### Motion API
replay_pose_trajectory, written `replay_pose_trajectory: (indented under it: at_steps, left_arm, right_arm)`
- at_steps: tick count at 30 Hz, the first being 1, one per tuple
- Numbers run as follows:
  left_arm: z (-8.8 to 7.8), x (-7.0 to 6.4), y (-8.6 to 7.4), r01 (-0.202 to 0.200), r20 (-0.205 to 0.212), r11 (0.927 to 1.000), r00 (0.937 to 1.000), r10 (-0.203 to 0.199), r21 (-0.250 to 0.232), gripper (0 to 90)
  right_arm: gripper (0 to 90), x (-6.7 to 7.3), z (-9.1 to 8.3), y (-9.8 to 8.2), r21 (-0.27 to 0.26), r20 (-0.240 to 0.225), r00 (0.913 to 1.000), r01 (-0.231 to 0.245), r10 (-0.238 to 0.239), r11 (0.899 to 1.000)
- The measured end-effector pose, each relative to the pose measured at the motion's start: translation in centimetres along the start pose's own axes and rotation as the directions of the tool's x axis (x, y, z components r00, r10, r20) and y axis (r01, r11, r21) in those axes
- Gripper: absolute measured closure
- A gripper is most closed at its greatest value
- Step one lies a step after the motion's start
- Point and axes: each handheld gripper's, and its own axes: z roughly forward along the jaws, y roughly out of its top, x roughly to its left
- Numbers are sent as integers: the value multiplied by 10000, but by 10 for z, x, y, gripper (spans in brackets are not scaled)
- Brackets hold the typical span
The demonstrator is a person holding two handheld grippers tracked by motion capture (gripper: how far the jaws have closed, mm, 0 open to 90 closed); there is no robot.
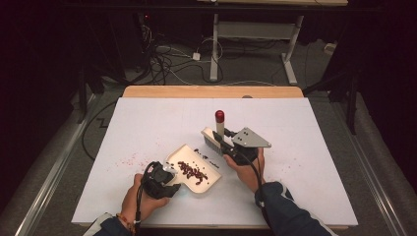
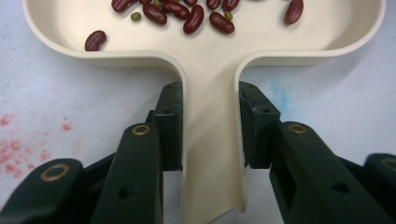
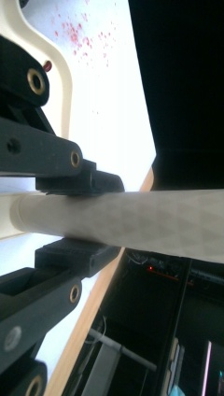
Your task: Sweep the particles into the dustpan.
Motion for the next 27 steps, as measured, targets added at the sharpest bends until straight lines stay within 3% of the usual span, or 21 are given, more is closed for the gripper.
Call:
replay_pose_trajectory:
  at_steps: [7,12,18,27]
  left_arm:
    - [-1,-1,0,1,72,10000,10000,-1,76,642]
    - [-1,-1,1,2,103,10000,9999,-3,90,641]
    - [-2,1,2,31,173,10000,9998,-33,73,641]
    - [-1,1,2,26,147,10000,9999,-27,55,641]
  right_arm:
    - [707,19,9,2,165,-430,9981,454,-446,9988]
    - [707,22,8,4,274,-839,9962,261,-237,9993]
    - [707,35,7,10,315,-1905,9816,222,-159,9993]
    - [708,49,1,18,102,-2489,9683,233,-201,9997]
